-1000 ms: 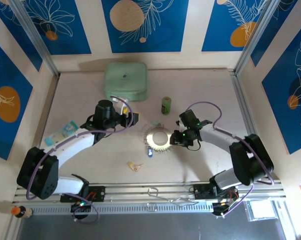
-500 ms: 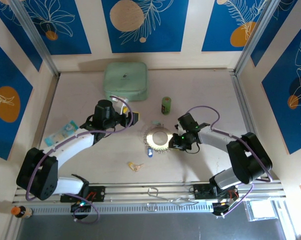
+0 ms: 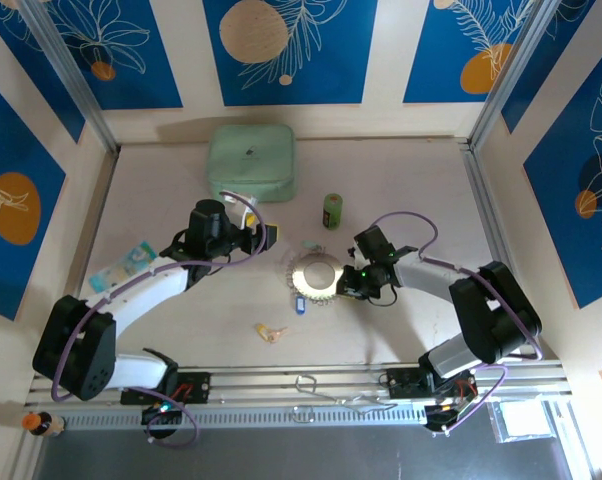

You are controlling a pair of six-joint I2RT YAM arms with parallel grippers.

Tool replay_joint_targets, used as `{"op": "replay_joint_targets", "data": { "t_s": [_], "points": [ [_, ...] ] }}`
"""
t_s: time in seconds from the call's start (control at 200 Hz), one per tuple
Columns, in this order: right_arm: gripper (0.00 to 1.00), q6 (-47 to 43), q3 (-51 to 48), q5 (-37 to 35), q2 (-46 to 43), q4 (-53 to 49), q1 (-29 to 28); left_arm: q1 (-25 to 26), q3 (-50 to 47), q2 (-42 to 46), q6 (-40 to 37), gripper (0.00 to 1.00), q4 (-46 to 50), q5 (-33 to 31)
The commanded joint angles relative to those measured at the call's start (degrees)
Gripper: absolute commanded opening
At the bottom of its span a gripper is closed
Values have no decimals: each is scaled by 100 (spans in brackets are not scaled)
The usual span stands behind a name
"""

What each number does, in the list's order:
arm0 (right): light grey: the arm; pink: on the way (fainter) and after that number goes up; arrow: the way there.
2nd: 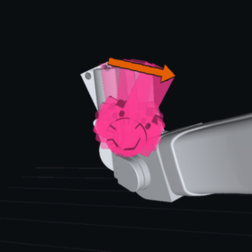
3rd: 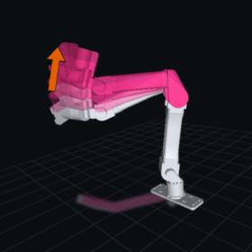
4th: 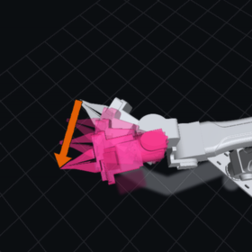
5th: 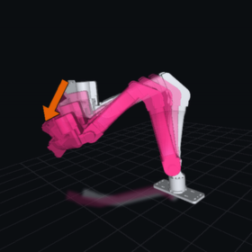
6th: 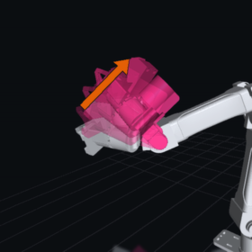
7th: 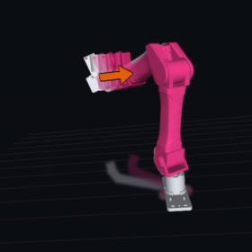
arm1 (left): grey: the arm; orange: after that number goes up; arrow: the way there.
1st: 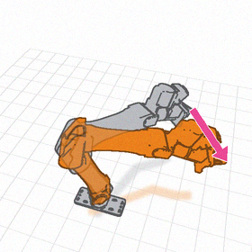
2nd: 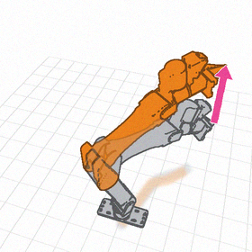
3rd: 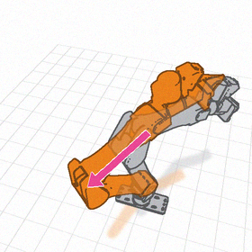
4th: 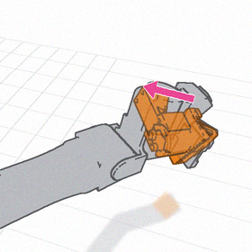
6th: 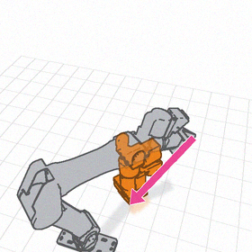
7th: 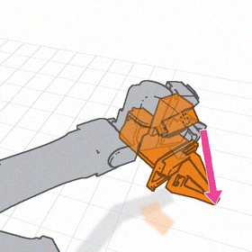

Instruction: Put the keys on the keyring

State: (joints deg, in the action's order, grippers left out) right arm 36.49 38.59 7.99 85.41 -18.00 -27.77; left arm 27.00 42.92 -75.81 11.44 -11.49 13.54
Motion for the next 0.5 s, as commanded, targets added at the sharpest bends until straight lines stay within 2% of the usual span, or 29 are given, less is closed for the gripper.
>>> {"op": "replay_joint_targets", "data": {
  "t_s": [0.0,0.495],
  "points": [
    [14,43,-57,10,38,-33,-27,-54,59,110,-125,75,-99,105],
    [20,384,-241,-75,-224,227,137,-55,59,119,-125,75,-108,123]
  ]
}}
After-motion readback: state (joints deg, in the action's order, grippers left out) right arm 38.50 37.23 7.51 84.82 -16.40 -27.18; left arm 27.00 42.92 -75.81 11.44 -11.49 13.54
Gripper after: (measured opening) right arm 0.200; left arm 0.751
